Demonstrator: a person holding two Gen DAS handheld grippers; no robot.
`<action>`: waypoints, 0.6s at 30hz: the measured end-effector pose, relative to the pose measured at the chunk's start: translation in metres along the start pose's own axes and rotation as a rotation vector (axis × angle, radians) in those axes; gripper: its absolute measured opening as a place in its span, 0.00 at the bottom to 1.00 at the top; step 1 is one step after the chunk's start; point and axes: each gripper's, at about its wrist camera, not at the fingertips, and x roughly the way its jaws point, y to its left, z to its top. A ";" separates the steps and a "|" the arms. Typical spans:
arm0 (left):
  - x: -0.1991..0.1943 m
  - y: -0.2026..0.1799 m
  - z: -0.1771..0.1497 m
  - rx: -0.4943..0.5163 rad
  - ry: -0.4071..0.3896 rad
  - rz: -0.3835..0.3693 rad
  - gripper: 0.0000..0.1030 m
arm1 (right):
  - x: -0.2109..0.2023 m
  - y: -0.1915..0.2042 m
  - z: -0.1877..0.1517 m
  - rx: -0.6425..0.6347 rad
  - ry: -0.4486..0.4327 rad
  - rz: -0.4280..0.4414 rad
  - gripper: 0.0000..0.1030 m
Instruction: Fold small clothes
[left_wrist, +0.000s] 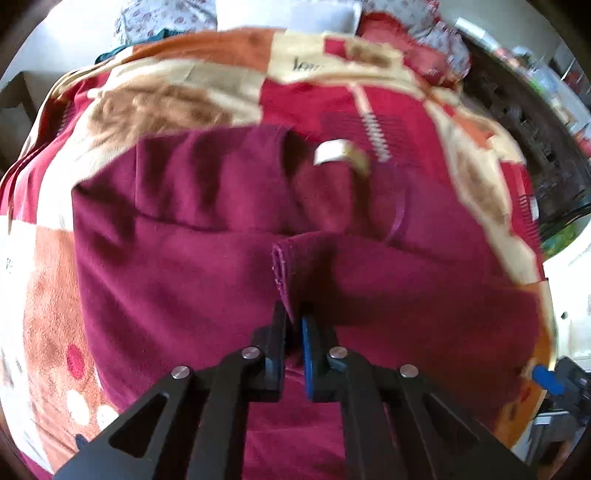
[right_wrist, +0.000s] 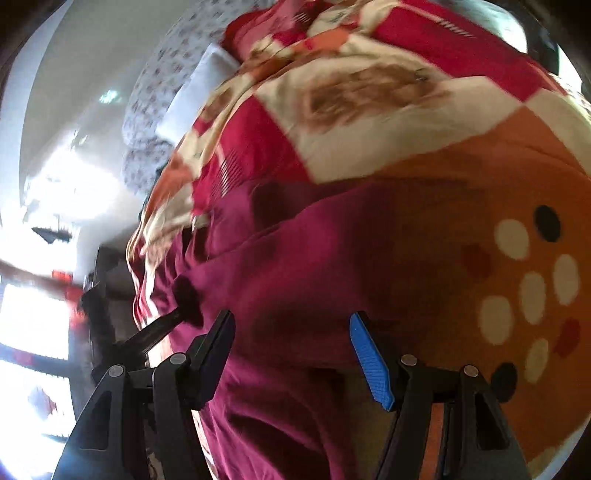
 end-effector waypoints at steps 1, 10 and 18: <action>-0.011 0.001 0.003 -0.002 -0.017 -0.019 0.06 | -0.005 -0.002 0.002 0.004 -0.010 -0.011 0.68; -0.114 0.050 0.023 -0.029 -0.201 0.023 0.06 | -0.008 0.010 0.015 -0.015 -0.019 -0.020 0.68; -0.043 0.115 -0.013 -0.186 -0.020 0.147 0.06 | 0.033 0.032 0.012 -0.173 0.059 -0.140 0.68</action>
